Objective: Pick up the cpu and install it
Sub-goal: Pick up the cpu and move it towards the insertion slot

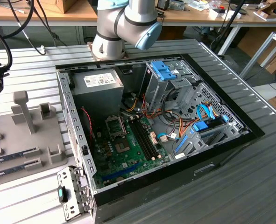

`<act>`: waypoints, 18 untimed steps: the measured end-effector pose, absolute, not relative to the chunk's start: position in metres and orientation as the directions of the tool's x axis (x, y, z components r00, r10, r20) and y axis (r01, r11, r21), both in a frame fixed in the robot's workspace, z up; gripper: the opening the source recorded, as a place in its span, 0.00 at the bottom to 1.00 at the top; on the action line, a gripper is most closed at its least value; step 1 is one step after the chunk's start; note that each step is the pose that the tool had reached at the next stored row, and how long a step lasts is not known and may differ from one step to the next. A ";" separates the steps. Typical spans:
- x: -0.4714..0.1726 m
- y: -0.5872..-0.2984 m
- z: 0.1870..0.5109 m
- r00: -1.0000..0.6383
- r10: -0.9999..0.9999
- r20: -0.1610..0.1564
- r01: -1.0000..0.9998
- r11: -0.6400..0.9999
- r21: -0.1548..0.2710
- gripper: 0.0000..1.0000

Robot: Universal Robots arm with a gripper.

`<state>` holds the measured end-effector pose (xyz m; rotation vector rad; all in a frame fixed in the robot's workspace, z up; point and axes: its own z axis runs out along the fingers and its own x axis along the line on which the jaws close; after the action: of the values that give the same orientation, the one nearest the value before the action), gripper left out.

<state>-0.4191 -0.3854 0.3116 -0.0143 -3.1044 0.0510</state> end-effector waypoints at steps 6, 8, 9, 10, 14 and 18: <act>-0.419 -0.385 0.308 -0.999 0.010 0.037 0.009 0.999 -0.033 0.11; -0.419 -0.385 0.307 -0.999 0.010 0.037 0.009 0.999 -0.033 0.11; -0.419 -0.385 0.306 -0.999 0.010 0.037 0.009 0.999 -0.033 0.11; -0.419 -0.385 0.306 -0.999 0.010 0.037 0.009 0.999 -0.033 0.11; -0.419 -0.385 0.303 -0.999 0.010 0.037 0.009 0.999 -0.033 0.11; -0.419 -0.385 0.301 -0.999 0.010 0.037 0.009 0.999 -0.033 0.11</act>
<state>-0.4186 -0.3854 0.3009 -0.0142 -3.1043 0.0510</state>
